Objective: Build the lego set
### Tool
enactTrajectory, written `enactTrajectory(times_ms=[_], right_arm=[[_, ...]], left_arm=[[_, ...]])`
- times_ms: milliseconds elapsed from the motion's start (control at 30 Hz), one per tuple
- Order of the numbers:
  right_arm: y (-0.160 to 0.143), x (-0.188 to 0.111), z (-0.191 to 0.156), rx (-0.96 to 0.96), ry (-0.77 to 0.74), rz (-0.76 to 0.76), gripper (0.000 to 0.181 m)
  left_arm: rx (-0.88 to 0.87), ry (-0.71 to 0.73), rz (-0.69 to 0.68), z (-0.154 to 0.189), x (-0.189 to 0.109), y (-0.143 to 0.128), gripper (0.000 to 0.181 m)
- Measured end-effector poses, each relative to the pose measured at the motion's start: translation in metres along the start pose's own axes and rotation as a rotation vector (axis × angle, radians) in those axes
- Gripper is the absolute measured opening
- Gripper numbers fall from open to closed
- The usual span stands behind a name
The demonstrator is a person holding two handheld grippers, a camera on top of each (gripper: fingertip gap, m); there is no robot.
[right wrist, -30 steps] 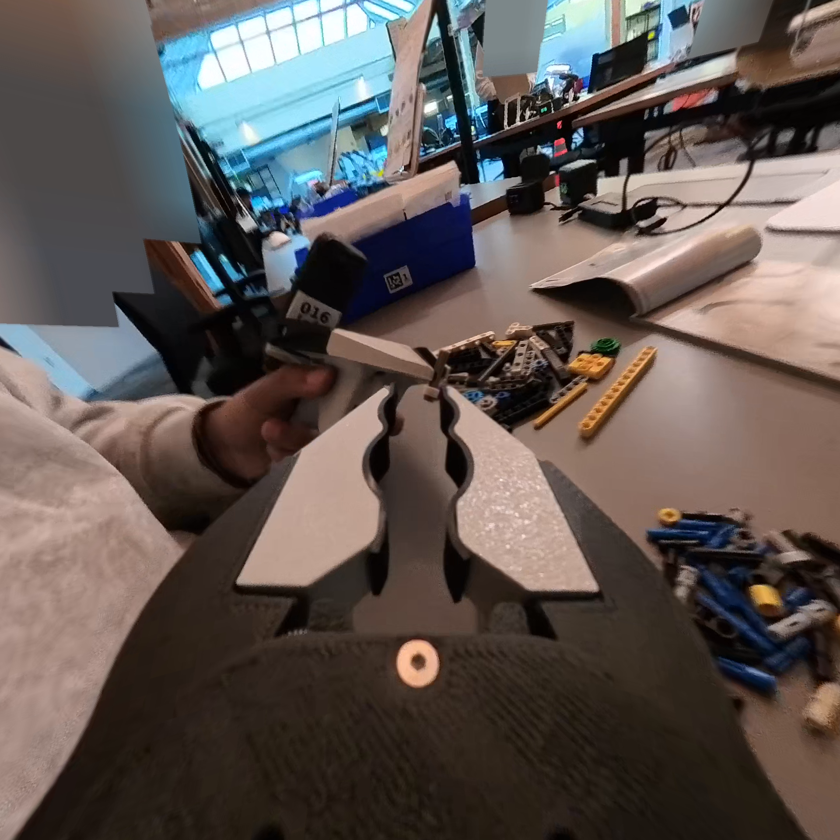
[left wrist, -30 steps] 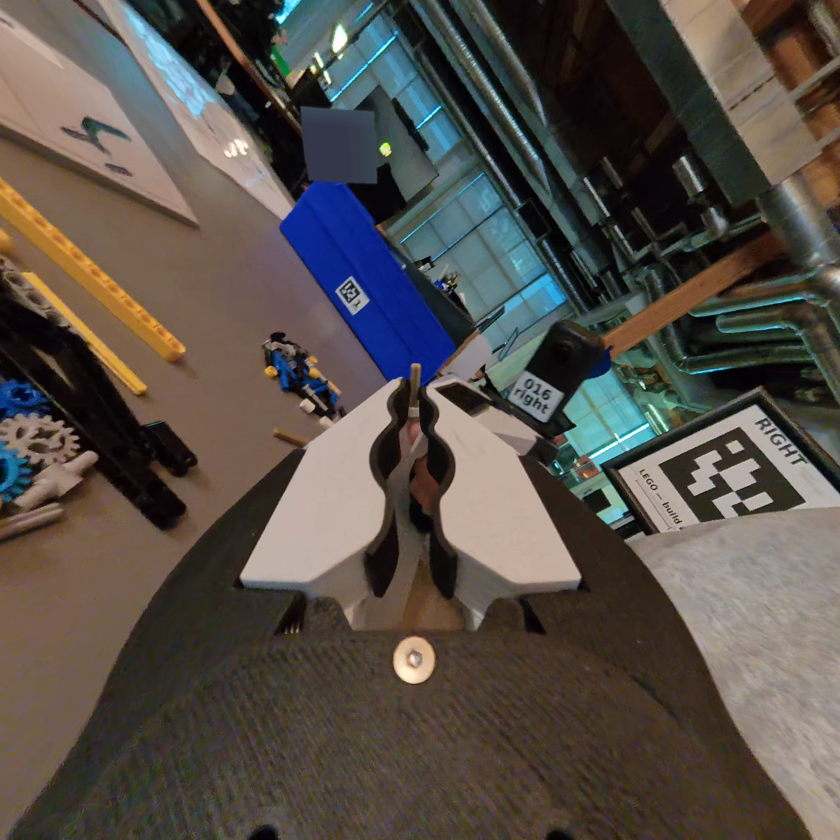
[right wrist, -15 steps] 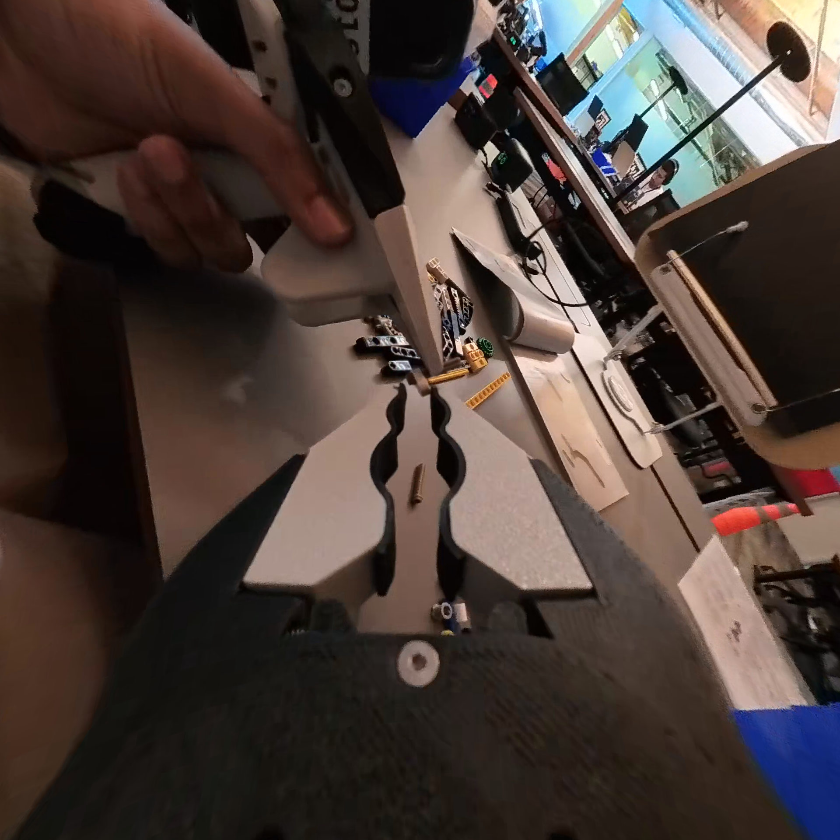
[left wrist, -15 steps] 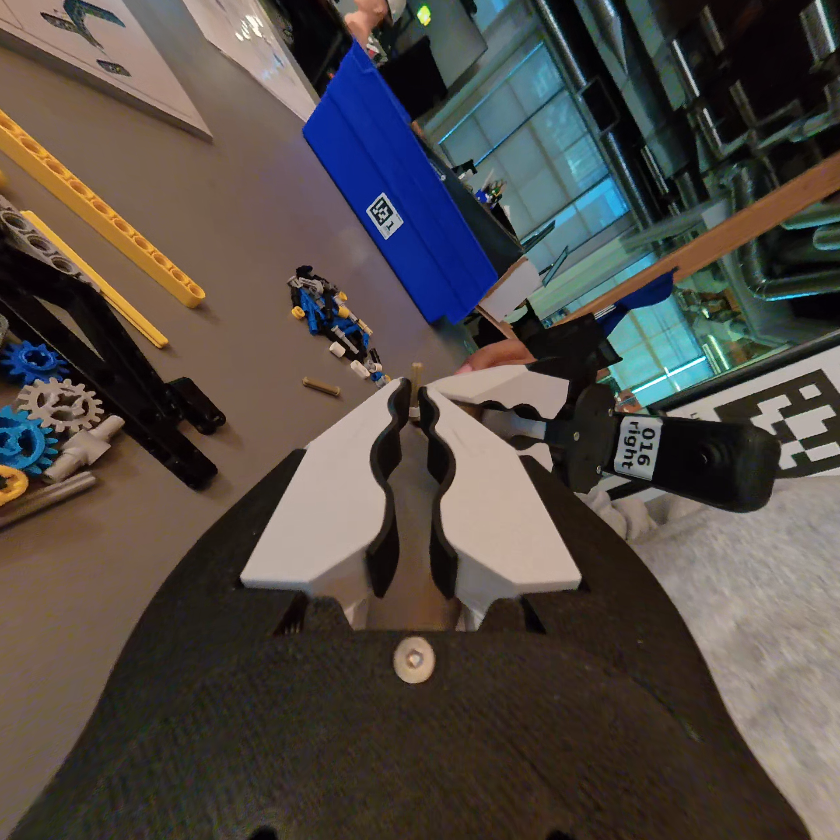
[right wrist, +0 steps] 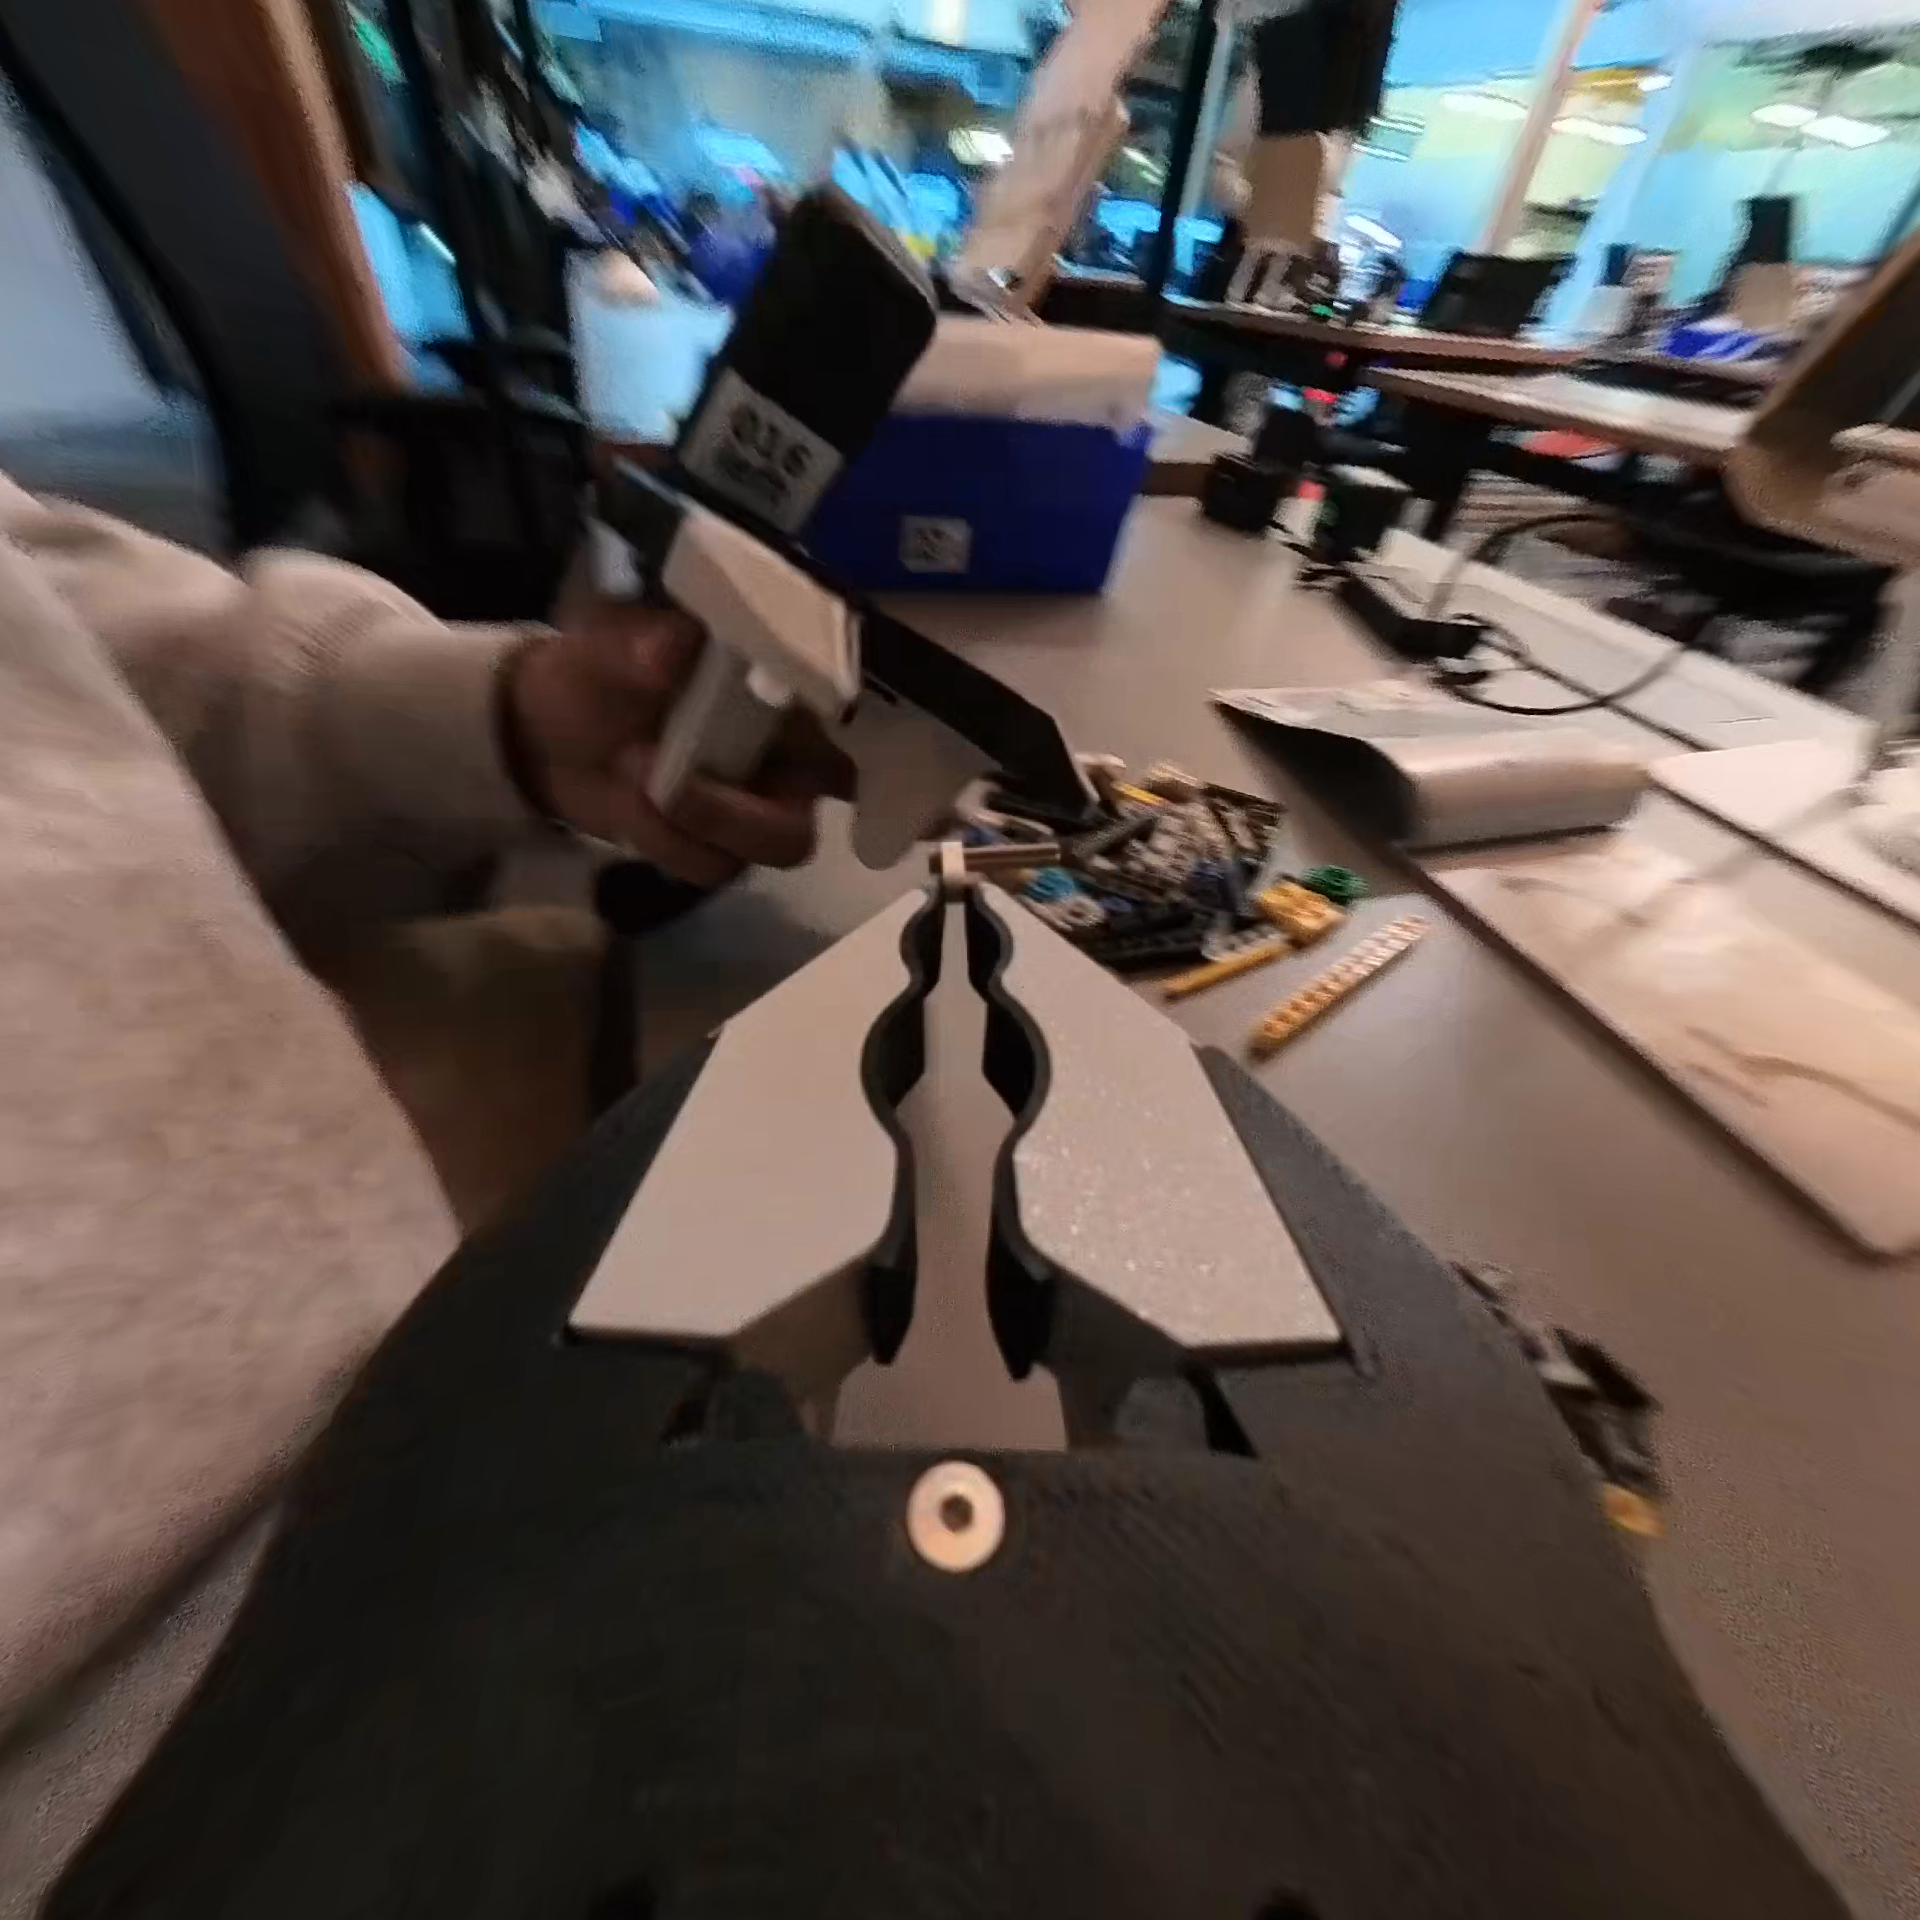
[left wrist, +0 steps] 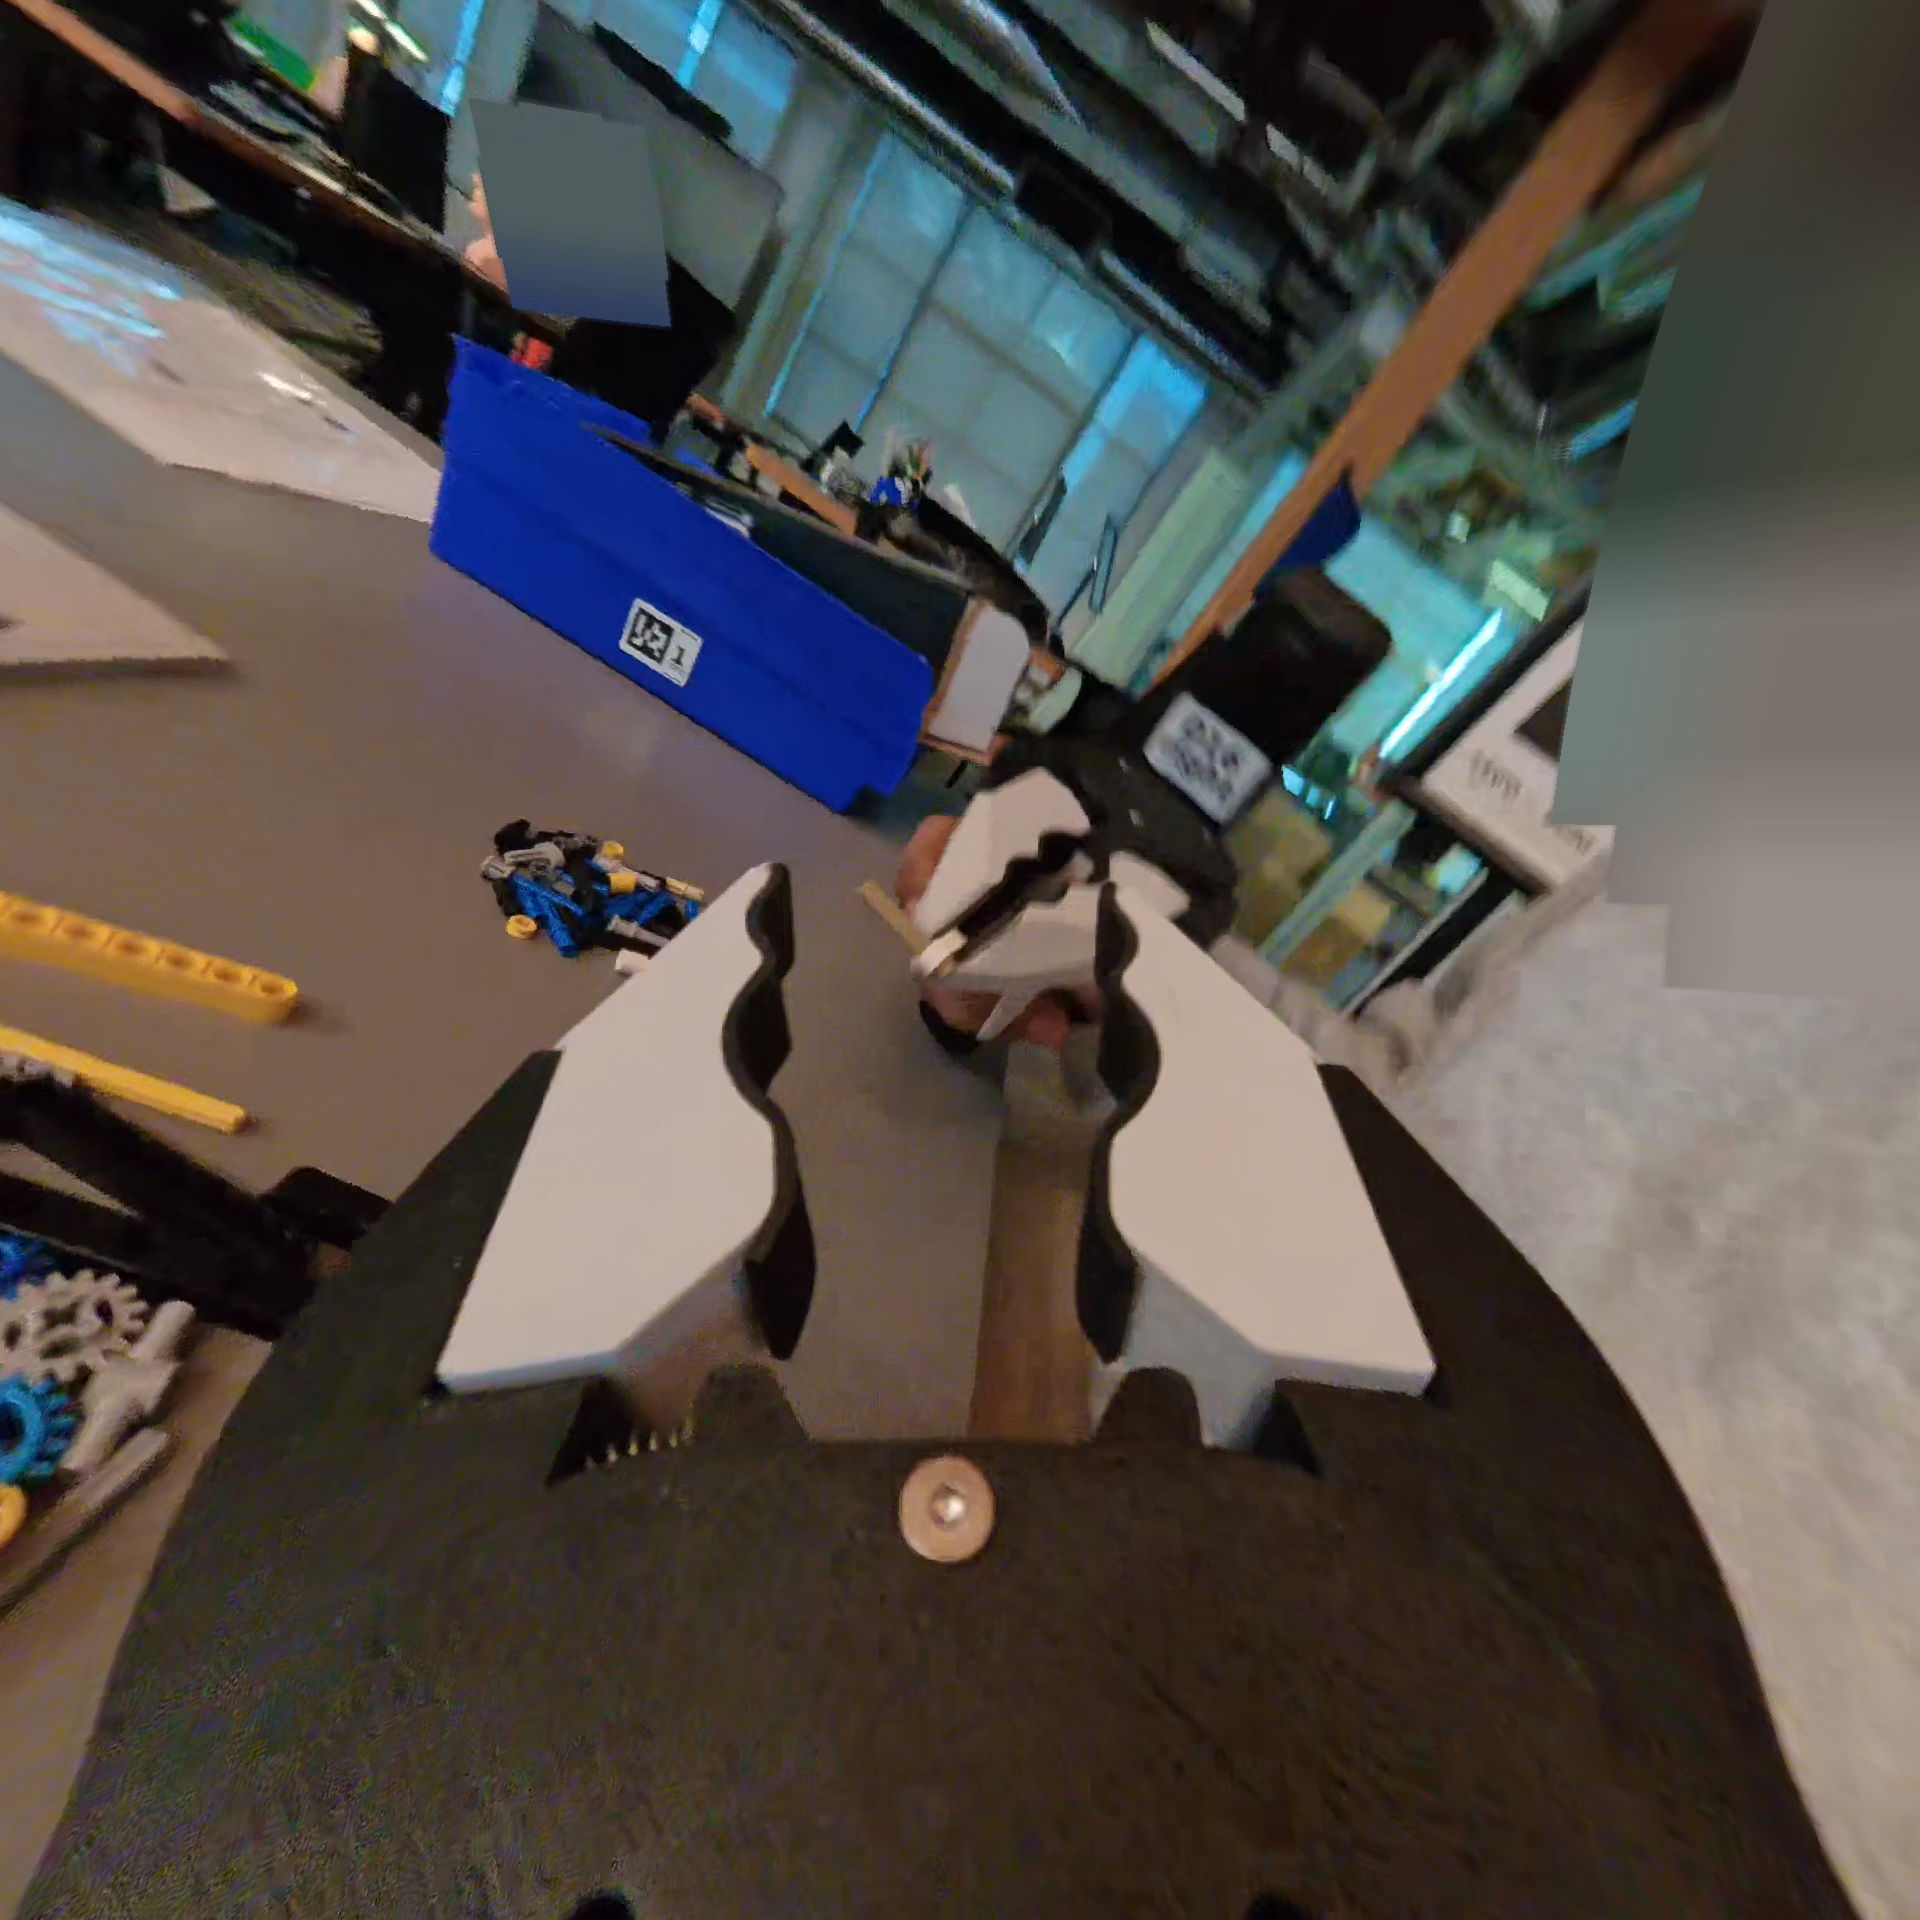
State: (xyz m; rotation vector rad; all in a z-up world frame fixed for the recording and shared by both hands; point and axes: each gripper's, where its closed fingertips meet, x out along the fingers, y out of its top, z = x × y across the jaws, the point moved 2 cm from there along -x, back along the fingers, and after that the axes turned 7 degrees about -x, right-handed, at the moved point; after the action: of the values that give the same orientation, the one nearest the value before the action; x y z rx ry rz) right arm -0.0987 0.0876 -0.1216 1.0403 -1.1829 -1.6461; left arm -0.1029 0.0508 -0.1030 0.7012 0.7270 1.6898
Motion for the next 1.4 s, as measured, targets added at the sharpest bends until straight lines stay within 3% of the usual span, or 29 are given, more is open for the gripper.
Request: enactTrajectory(times_ms=[33,167,467,667,1400], right_arm=[[0.004,-0.002,-0.003,0.061,0.056,0.041,0.002],[0.014,-0.010,-0.012,0.211,0.214,0.120,0.002],[0.012,-0.009,-0.027,0.230,0.323,0.101,0.001],[0.015,-0.012,-0.029,0.261,0.358,0.122,0.001],[0.015,-0.013,-0.028,0.278,0.357,0.118,0.001]], left_arm=[[0.058,-0.001,-0.041,0.003,0.000,-0.005,0.061],[0.245,0.008,-0.126,0.011,0.000,-0.019,0.063],[0.279,-0.051,-0.157,0.021,0.002,-0.027,0.038],[0.281,-0.076,-0.173,0.023,0.000,-0.029,0.024],[0.326,-0.049,-0.172,0.020,-0.002,-0.026,0.023]])
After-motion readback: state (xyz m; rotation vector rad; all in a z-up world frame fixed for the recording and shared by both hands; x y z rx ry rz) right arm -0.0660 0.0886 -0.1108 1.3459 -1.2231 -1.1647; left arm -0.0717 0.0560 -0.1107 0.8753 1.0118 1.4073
